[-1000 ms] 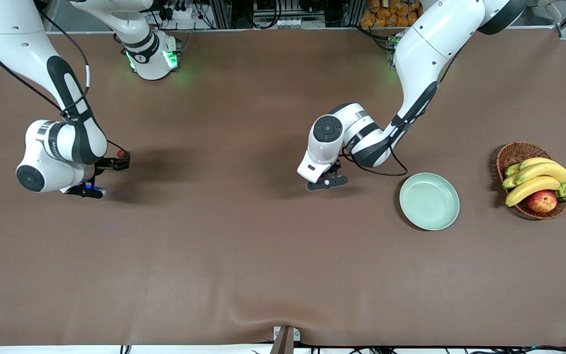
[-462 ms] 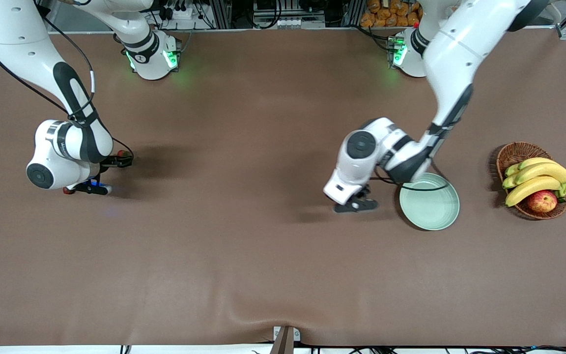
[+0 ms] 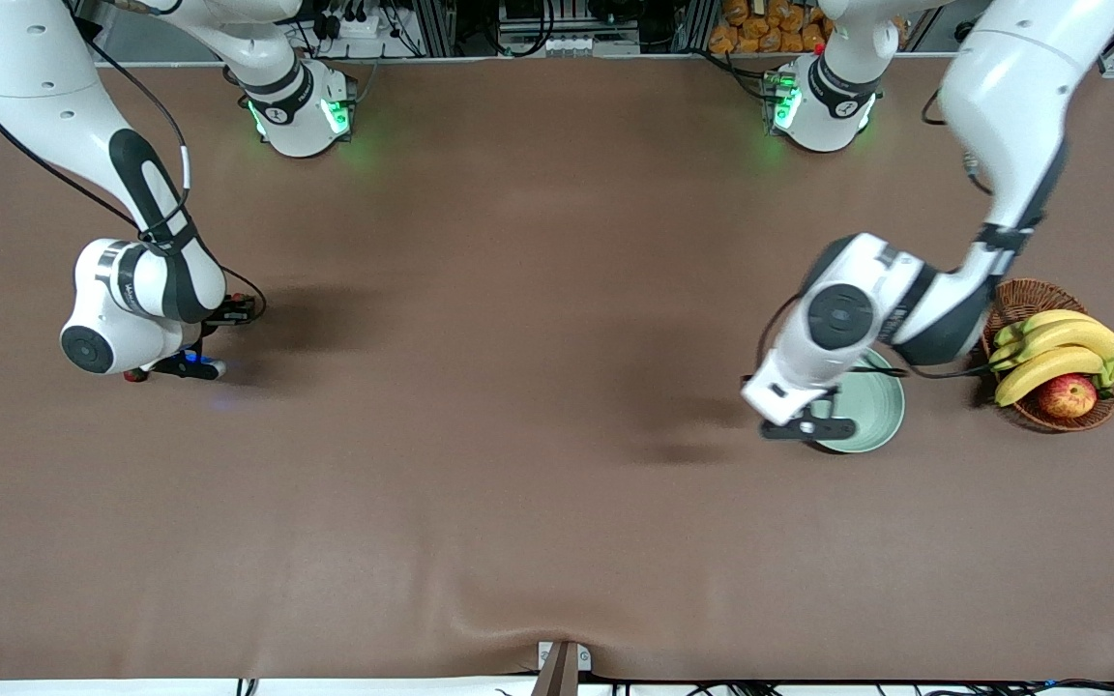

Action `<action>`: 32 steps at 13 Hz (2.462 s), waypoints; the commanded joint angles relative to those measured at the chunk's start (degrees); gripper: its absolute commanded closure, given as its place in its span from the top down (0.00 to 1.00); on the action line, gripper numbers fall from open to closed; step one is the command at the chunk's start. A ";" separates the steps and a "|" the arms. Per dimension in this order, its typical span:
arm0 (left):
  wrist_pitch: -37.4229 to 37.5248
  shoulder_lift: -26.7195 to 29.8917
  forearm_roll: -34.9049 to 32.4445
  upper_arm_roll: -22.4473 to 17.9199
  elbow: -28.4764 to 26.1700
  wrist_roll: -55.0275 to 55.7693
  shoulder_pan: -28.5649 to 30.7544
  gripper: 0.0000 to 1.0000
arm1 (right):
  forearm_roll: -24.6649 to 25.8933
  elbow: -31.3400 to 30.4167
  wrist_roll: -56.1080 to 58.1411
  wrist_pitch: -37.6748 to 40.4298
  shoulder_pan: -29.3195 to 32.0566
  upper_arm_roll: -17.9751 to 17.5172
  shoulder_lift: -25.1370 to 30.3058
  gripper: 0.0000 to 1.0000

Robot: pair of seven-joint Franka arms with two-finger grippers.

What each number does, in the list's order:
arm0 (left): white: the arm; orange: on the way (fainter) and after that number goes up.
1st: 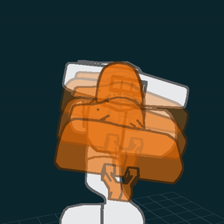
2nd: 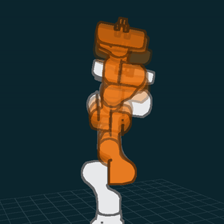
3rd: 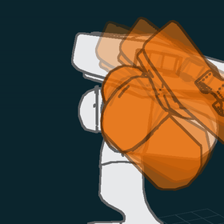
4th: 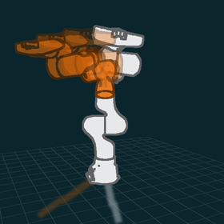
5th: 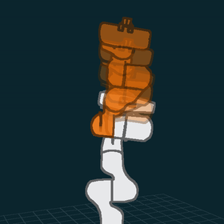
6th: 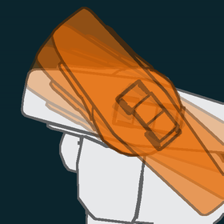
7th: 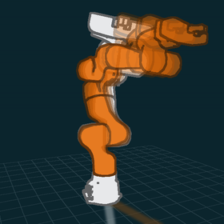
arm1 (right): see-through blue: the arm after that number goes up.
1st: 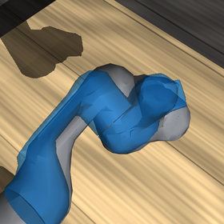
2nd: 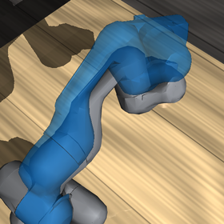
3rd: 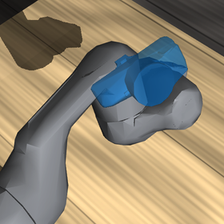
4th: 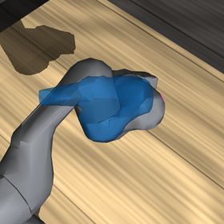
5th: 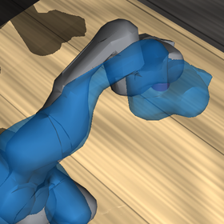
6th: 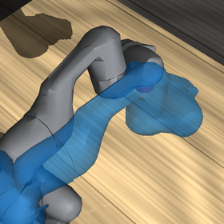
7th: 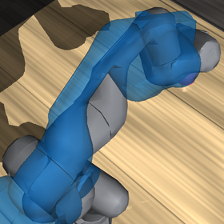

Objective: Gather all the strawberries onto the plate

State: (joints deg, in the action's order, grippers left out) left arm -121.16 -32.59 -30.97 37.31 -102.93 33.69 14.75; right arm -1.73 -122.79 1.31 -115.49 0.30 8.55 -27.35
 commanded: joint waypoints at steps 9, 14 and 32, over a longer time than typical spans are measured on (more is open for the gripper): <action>1.10 1.21 -1.63 1.62 -7.46 -4.51 10.13 1.00 | -5.08 13.34 -0.35 1.85 -8.89 -0.73 1.25 0.16; 1.80 5.68 1.60 5.66 -6.32 -3.02 10.04 1.00 | -39.58 21.43 -5.24 0.36 -22.51 -0.73 -3.22 0.14; 3.65 2.27 12.34 8.39 -0.34 18.16 -2.09 1.00 | -90.11 33.41 -6.94 -28.74 -43.11 -2.92 -19.85 0.97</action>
State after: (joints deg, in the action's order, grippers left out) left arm -117.91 -29.32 -19.60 45.56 -104.66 50.55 12.90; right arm -89.84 -89.18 -5.95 -143.92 -43.26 5.49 -47.20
